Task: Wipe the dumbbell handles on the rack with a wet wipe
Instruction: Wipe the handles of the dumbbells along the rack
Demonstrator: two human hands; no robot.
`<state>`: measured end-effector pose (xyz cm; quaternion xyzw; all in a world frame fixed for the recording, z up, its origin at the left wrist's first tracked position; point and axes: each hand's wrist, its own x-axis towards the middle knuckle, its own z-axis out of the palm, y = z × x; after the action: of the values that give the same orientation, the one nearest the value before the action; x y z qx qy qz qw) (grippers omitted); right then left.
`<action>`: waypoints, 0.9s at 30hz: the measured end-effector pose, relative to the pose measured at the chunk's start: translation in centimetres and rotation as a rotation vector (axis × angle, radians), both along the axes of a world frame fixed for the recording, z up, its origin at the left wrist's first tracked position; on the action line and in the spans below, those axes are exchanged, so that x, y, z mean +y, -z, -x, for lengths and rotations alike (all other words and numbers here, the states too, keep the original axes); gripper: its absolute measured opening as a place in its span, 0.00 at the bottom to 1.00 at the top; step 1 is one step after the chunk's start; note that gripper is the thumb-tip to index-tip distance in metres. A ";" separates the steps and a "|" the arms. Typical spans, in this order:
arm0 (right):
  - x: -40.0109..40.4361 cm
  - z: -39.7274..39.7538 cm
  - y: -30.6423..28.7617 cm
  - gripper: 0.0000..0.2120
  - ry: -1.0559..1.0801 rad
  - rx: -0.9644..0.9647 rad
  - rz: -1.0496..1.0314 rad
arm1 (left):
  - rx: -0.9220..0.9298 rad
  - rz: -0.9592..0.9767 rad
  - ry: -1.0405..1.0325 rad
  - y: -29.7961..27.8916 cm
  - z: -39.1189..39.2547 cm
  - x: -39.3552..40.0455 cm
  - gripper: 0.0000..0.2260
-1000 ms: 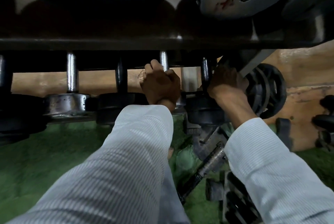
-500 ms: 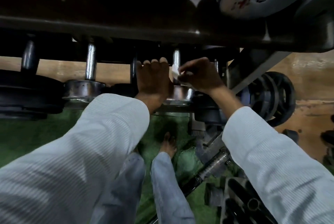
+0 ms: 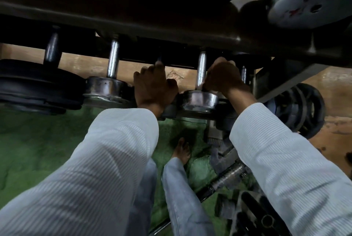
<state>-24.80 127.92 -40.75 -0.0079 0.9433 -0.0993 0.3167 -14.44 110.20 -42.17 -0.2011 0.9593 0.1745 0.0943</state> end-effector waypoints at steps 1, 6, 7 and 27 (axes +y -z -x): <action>0.2 0.0 0.1 0.20 0.011 0.014 -0.006 | 0.011 -0.009 -0.009 0.0 0.0 0.0 0.22; 1.4 0.8 1.8 0.18 0.074 -0.030 -0.019 | 0.011 0.013 -0.008 -0.1 0.2 0.1 0.24; 1.7 0.7 2.2 0.17 0.064 -0.046 -0.025 | 0.008 0.019 -0.007 -0.1 0.2 0.2 0.23; 1.0 -0.4 4.5 0.24 0.333 -0.449 0.509 | 0.087 0.034 -0.024 0.0 0.3 0.3 0.19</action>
<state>-24.41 128.87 -45.29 0.0892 0.7839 -0.3800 0.4829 -14.75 110.55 -42.16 -0.2064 0.9628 0.1677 0.0469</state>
